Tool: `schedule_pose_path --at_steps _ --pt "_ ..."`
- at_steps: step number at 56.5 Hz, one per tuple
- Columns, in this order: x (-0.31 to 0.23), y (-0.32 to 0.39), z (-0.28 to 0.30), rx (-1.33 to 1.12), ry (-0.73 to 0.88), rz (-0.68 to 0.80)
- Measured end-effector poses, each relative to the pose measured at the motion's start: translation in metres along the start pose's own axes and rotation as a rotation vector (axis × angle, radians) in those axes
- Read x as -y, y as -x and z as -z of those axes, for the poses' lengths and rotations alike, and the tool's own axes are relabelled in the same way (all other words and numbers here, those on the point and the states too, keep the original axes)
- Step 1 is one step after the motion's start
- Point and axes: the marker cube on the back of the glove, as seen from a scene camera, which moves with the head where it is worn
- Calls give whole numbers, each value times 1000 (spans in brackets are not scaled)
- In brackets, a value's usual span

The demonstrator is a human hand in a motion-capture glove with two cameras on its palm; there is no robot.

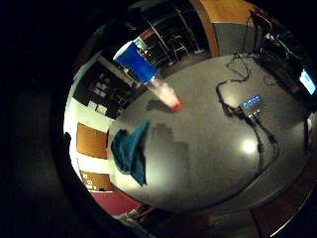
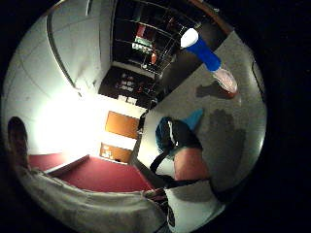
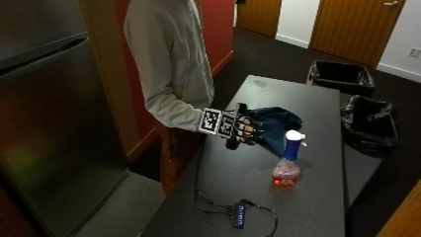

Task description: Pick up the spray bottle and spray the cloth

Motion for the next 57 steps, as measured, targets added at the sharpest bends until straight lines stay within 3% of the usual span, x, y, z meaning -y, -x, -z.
schedule_pose_path --at_steps 57 --pt "101 -25 -102 308 -59 -234"
